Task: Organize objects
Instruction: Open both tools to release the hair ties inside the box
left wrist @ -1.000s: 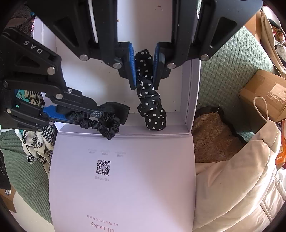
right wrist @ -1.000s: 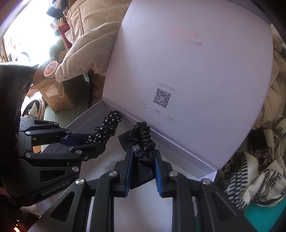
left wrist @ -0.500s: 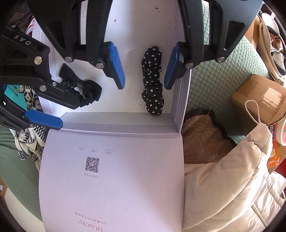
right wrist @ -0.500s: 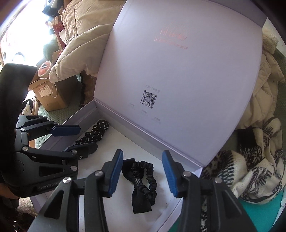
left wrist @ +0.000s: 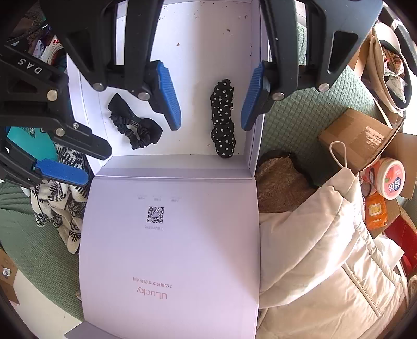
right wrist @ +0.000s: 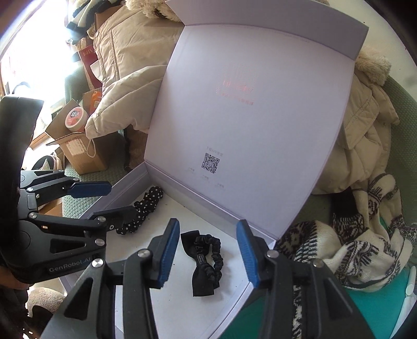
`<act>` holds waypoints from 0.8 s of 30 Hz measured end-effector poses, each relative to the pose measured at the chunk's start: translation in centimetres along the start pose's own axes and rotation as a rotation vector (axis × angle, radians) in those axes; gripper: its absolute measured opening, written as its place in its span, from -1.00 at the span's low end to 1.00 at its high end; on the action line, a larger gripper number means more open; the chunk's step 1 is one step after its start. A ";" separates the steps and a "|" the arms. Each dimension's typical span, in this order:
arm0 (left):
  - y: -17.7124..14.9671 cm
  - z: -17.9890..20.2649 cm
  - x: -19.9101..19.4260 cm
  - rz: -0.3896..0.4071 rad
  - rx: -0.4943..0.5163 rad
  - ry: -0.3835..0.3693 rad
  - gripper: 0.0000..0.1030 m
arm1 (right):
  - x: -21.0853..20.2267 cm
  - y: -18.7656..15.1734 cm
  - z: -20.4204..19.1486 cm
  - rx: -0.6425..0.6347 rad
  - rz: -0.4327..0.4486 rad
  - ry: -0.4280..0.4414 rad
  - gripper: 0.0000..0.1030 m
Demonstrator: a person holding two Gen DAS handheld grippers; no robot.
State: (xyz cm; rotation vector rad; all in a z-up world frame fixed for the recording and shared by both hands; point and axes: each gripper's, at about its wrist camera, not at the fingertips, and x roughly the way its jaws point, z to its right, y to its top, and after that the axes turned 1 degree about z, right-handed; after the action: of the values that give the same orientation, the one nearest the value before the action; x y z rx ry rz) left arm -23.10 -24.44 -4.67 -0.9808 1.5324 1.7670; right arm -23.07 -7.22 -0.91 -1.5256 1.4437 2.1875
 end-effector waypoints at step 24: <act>-1.0 4.4 -13.4 0.109 0.024 0.028 -0.11 | -10.0 -1.0 -0.9 -0.015 0.106 -0.012 -0.12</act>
State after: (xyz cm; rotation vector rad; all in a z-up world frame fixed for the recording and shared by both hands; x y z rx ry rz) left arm -15.54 -19.58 6.23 -0.9294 1.6488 1.8113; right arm -17.01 -3.31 6.20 -1.4705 1.5425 2.2667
